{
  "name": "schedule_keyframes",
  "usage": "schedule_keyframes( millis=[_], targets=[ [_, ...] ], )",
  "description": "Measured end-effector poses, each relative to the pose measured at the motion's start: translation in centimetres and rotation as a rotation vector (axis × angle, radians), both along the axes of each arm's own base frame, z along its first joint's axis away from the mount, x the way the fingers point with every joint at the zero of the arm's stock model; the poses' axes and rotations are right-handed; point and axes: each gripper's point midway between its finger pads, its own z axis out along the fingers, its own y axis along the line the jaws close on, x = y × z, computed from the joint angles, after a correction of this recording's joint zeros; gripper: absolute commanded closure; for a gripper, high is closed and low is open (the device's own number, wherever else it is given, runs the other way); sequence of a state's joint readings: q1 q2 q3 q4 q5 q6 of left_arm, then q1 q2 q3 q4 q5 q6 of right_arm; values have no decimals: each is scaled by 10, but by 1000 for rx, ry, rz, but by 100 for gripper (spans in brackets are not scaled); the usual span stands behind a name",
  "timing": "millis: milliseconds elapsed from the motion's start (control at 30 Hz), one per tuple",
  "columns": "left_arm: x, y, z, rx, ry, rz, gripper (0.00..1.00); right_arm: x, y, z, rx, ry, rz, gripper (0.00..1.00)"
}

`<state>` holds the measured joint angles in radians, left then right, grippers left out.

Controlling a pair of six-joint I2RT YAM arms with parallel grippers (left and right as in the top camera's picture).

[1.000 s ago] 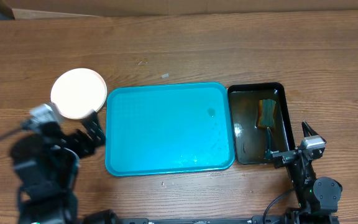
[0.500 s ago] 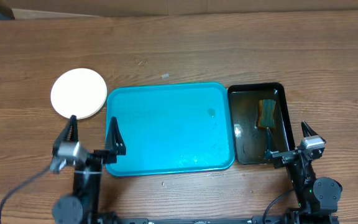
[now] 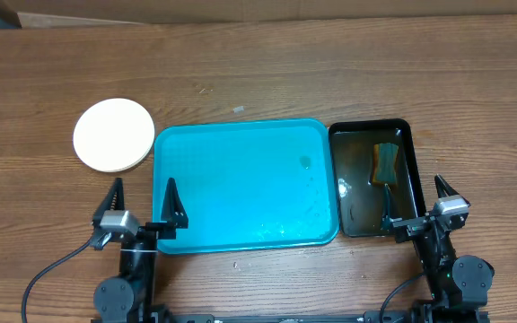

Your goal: Clean dirty plates on tray and stack at the side

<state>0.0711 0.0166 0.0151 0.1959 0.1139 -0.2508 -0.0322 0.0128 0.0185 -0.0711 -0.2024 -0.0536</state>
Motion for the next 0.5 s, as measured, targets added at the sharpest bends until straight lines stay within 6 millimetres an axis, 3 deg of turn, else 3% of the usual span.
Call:
schedule_keyframes(
  millis=[233, 500],
  targets=[
    [4, 3, -68, -20, 270, 20, 0, 0, 0, 0, 0, 0, 0, 0],
    [4, 6, -68, -21, 272, 35, 0, 0, 0, 0, 0, 0, 0, 0]
  ],
)
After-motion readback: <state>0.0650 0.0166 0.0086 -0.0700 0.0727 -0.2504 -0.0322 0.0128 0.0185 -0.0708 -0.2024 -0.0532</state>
